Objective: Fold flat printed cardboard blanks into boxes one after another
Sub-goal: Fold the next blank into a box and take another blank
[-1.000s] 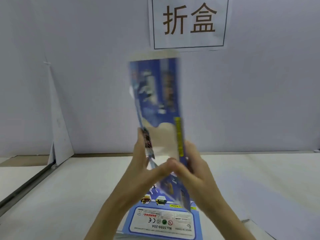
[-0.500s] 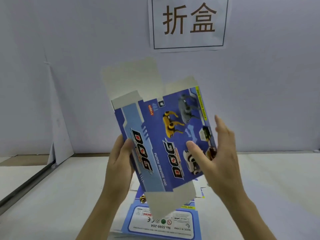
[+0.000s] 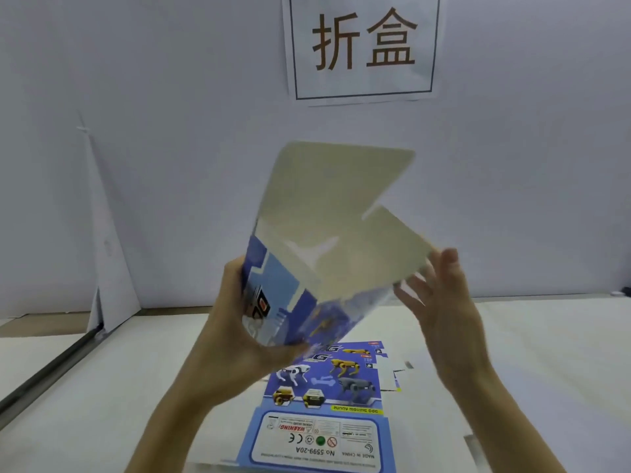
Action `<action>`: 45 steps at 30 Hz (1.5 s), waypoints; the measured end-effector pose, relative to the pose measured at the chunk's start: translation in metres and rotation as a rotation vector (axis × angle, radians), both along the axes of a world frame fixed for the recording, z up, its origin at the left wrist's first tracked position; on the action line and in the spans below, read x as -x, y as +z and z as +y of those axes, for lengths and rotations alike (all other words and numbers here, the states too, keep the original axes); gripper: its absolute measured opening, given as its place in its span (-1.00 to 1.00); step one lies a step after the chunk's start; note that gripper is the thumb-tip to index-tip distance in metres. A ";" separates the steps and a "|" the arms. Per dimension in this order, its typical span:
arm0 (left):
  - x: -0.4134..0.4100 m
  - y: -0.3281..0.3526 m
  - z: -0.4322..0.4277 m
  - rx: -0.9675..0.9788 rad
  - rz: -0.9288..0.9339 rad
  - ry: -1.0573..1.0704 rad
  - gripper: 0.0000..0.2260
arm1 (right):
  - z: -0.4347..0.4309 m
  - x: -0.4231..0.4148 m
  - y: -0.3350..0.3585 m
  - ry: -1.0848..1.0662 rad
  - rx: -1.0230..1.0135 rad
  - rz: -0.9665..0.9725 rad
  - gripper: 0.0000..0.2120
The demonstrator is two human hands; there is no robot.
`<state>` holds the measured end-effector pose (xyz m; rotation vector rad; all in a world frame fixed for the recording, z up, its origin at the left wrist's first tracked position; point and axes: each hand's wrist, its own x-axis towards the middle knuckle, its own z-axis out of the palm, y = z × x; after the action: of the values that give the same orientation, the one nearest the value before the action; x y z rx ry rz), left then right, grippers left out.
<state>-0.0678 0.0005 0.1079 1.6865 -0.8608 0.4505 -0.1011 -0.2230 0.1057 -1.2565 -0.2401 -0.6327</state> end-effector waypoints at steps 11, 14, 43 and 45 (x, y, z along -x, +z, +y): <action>0.005 -0.007 -0.005 -0.260 0.022 -0.097 -0.15 | -0.019 0.010 0.007 0.639 -0.141 0.196 -0.29; 0.002 -0.006 -0.004 -0.254 0.037 -0.073 -0.17 | -0.023 0.013 0.007 0.679 -0.178 0.214 -0.35; 0.008 -0.003 -0.017 -0.175 -0.034 0.012 -0.20 | -0.011 0.004 0.003 -0.250 0.300 0.351 -0.75; 0.006 -0.004 -0.015 -0.136 0.140 0.051 -0.16 | -0.006 0.004 0.002 -0.455 0.362 0.341 -0.77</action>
<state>-0.0741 -0.0147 0.1042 1.8449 -0.7611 0.3093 -0.1047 -0.2291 0.1080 -1.7674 0.2342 -0.7679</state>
